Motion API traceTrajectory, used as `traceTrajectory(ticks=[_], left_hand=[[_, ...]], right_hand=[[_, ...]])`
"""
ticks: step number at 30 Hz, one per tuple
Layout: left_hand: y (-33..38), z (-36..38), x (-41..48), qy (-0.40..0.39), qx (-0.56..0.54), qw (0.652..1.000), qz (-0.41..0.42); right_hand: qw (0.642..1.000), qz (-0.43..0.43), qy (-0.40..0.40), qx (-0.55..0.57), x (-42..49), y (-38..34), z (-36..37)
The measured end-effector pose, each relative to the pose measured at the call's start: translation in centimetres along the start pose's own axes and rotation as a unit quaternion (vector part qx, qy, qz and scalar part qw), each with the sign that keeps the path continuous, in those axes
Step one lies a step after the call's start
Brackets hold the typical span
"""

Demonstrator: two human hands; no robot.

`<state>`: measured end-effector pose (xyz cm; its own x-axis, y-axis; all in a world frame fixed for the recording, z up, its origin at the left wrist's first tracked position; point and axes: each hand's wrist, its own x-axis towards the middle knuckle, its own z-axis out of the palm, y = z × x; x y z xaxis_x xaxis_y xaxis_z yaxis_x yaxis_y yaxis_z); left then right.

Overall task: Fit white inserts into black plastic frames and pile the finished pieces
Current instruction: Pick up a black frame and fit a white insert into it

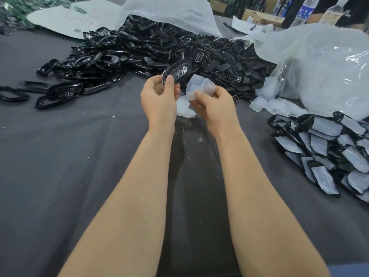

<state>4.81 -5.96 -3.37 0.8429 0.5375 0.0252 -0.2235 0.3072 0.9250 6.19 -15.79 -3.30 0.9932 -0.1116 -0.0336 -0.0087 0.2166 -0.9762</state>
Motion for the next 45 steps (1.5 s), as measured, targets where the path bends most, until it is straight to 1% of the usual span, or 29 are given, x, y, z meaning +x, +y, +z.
traceTrajectory(ticks=[3,7,10,12,19,23,25,28,34,36,37,39,41,45], left_hand=[[0.0,0.0,0.0,-0.038,-0.003,0.999,-0.012],[0.1,0.2,-0.2,-0.091,0.078,0.993,-0.003],[0.1,0.3,-0.3,-0.128,0.096,0.987,-0.020],[0.0,0.3,-0.3,-0.122,0.108,0.986,-0.021],[-0.2,0.6,-0.5,-0.086,0.084,0.993,-0.016],[0.0,-0.1,0.5,-0.029,0.051,0.998,-0.026],[-0.2,-0.3,0.8,-0.025,0.073,0.997,-0.019],[-0.5,0.1,0.4,-0.042,0.152,0.987,-0.003],[-0.6,-0.2,0.3,-0.038,0.241,0.968,0.058],[-0.4,-0.3,0.2,-0.041,0.239,0.968,0.064],[-0.3,-0.2,0.1,-0.048,0.226,0.971,0.059],[-0.1,-0.1,0.1,-0.072,0.184,0.980,0.036],[-0.1,0.0,0.0,-0.092,0.167,0.981,0.030],[-0.1,0.0,-0.2,-0.103,0.157,0.982,0.035]], right_hand=[[0.999,-0.024,-0.007,-0.037,-0.1,0.0,-0.2],[0.997,-0.035,-0.005,-0.062,0.0,-0.1,-0.5],[0.995,-0.048,-0.025,-0.089,-0.2,-0.1,-0.5],[0.994,-0.041,-0.019,-0.099,-0.3,-0.2,-0.4],[0.998,0.002,0.015,-0.057,-0.4,-0.3,0.1],[0.994,0.035,0.094,0.040,0.1,-0.7,-1.0],[0.994,0.020,0.108,0.031,0.2,-0.7,-1.4],[0.995,-0.007,0.099,-0.018,0.2,-0.3,-1.0],[0.992,-0.030,0.116,-0.027,0.4,-0.4,-1.1],[0.991,-0.049,0.125,-0.027,0.4,-0.6,-1.2],[0.991,-0.057,0.122,-0.006,0.3,-0.7,-1.2],[0.992,-0.072,0.096,0.050,0.2,-1.0,-1.1],[0.991,-0.083,0.068,0.077,0.0,-1.3,-1.0],[0.993,-0.095,0.049,0.044,-0.3,-1.5,-0.7]])
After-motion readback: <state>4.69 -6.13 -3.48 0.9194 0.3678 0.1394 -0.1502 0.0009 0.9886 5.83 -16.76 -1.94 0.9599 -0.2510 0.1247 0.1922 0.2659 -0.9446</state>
